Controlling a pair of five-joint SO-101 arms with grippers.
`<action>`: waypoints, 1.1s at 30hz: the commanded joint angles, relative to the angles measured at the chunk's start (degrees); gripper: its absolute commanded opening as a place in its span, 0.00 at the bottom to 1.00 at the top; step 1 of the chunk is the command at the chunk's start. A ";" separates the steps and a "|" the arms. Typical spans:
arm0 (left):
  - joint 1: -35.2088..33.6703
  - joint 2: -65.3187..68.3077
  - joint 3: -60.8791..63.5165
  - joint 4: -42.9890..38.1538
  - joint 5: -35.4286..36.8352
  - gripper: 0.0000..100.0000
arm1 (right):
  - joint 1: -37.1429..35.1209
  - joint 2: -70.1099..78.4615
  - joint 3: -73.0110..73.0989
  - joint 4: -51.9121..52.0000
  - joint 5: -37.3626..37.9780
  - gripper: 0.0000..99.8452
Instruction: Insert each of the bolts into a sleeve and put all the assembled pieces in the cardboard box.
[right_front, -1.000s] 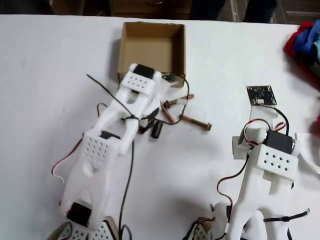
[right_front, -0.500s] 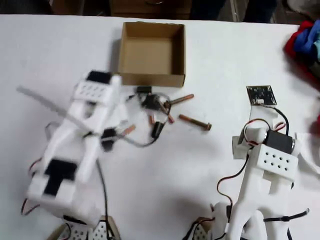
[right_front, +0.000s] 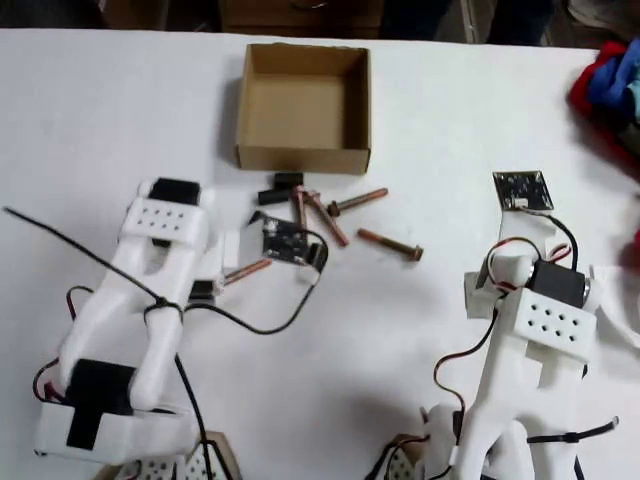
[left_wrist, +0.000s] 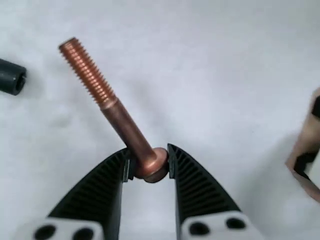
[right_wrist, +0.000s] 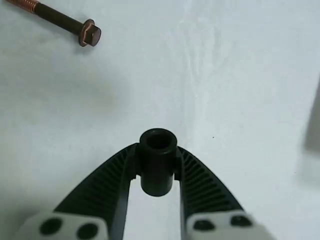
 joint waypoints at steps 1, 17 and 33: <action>-0.26 -2.81 1.36 -8.97 2.02 0.03 | 0.48 -1.80 -0.26 -0.31 -0.09 0.02; -3.34 -2.90 0.92 -21.36 34.55 0.19 | 0.40 -1.80 -0.26 -0.48 -0.09 0.02; 7.03 -2.90 4.97 -23.12 109.71 0.19 | 0.40 -1.80 -0.53 -0.57 -0.09 0.02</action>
